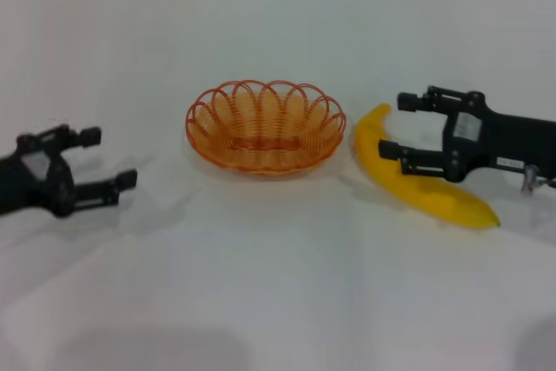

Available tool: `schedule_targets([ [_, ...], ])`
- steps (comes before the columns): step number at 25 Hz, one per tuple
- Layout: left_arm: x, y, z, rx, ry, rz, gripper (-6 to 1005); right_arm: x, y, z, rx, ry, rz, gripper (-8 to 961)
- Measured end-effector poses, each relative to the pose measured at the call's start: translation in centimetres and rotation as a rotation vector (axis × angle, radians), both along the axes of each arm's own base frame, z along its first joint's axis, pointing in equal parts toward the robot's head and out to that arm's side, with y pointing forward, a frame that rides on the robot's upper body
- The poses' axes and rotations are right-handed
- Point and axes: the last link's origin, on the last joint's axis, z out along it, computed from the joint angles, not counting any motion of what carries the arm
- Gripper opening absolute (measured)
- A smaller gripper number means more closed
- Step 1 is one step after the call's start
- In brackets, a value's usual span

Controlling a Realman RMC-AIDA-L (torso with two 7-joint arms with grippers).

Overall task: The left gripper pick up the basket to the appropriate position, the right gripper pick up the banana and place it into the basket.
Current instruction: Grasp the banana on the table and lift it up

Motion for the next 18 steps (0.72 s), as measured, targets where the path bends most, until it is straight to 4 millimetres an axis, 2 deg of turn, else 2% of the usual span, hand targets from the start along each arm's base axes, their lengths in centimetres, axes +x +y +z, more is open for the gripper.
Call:
schedule_targets([
  [5,-1.4,-2.3,-1.6,0.087,-0.041,-0.1,893,1.7,-1.3,0.8,-0.019,-0.02,-0.043,684],
  [10,-1.8,-2.9,-2.3,0.103,-0.064,-0.099,894,2.6,-1.6,1.2,-0.089,-0.054,-0.128,682],
  [18,-1.8,-2.8,-3.0,0.1,-0.068,-0.098,893,2.0,-0.2,-0.8,-0.142,-0.159,-0.143,679],
])
